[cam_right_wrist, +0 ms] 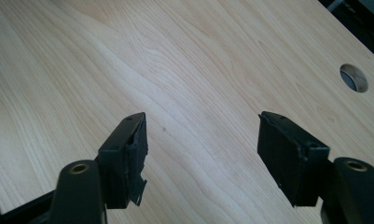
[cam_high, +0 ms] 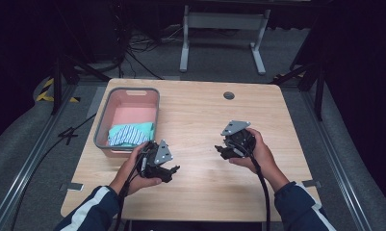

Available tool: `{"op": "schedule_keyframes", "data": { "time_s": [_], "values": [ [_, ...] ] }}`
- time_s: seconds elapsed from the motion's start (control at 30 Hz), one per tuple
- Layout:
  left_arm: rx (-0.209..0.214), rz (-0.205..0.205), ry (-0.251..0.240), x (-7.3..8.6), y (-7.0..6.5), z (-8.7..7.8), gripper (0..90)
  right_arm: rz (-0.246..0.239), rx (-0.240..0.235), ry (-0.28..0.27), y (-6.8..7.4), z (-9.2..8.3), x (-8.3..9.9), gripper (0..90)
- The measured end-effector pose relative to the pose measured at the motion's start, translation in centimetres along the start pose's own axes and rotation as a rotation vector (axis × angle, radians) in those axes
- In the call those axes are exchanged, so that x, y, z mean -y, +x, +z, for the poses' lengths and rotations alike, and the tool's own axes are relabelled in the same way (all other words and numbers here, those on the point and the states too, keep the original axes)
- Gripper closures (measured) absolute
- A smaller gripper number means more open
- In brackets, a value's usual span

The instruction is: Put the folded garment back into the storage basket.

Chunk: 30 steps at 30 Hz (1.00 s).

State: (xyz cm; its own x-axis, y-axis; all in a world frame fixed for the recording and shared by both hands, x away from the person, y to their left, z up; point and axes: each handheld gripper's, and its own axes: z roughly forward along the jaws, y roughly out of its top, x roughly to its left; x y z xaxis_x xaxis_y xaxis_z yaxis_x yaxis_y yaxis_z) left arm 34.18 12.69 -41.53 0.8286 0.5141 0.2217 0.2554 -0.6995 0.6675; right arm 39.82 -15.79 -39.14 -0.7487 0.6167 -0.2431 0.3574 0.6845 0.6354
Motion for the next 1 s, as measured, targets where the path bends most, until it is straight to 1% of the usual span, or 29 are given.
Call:
{"op": "schedule_keyframes", "data": {
  "time_s": [0.07, 0.1, 0.27, 0.3, 0.37, 0.47, 0.5, 0.63, 0.67, 0.73, 0.8, 0.83, 0.93, 0.97, 1.0],
  "values": [
    [0.007, 0.007, 0.011, 0.1, -0.2, 0.4, 20.2, 0.01, 0.001, 0.002, -0.2, -0.2, 0.6, 34.3],
    [0.017, 0.01, 0.015, 0.2, -0.3, 0.5, 20.1, 0.014, 0.0, 0.002, -0.3, -0.3, 0.9, 34.2],
    [0.05, 0.022, 0.036, 0.6, -0.7, 1.3, 19.7, 0.013, 0.004, -0.005, -0.6, -0.6, 2.4, 34.1],
    [0.052, 0.023, 0.04, 0.7, -0.8, 1.4, 19.6, 0.022, 0.006, 0.004, -0.5, -0.6, 2.9, 34.0],
    [0.054, 0.026, 0.043, 0.7, -0.9, 1.5, 19.4, 0.017, 0.013, 0.007, -0.6, -0.7, 3.2, 34.0],
    [0.072, 0.026, 0.039, 1.0, -1.3, 1.8, 19.4, 0.02, 0.015, 0.009, -0.7, -0.8, 4.0, 33.9],
    [0.077, 0.033, 0.041, 1.1, -1.4, 1.9, 19.3, 0.02, 0.016, 0.011, -0.7, -0.9, 4.3, 33.9],
    [0.099, 0.027, 0.043, 1.6, -2.0, 2.6, 19.0, 0.017, 0.019, 0.016, -0.6, -1.1, 5.5, 33.5],
    [0.102, 0.035, 0.052, 1.7, -2.1, 2.7, 19.0, 0.019, 0.019, 0.02, -0.6, -1.2, 5.8, 33.3],
    [0.102, 0.046, 0.057, 1.8, -2.4, 3.0, 18.4, 0.014, 0.024, 0.014, -0.6, -1.4, 6.6, 33.2],
    [0.112, 0.038, 0.069, 2.0, -2.7, 3.3, 18.4, 0.027, 0.019, 0.013, -0.6, -1.5, 7.3, 33.2],
    [0.112, 0.037, 0.07, 2.0, -2.8, 3.4, 18.5, 0.024, 0.021, 0.015, -0.5, -1.6, 7.8, 33.1],
    [0.114, 0.04, 0.067, 2.2, -3.0, 3.6, 18.9, 0.03, 0.029, 0.04, -0.5, -1.5, 8.9, 32.4],
    [0.121, 0.036, 0.069, 2.3, -3.0, 3.6, 18.9, 0.032, 0.034, 0.044, -0.5, -1.5, 9.3, 32.3],
    [0.127, 0.029, 0.067, 2.3, -3.1, 3.7, 18.8, 0.041, 0.029, 0.052, -0.5, -1.4, 9.7, 32.1]
  ]
}}
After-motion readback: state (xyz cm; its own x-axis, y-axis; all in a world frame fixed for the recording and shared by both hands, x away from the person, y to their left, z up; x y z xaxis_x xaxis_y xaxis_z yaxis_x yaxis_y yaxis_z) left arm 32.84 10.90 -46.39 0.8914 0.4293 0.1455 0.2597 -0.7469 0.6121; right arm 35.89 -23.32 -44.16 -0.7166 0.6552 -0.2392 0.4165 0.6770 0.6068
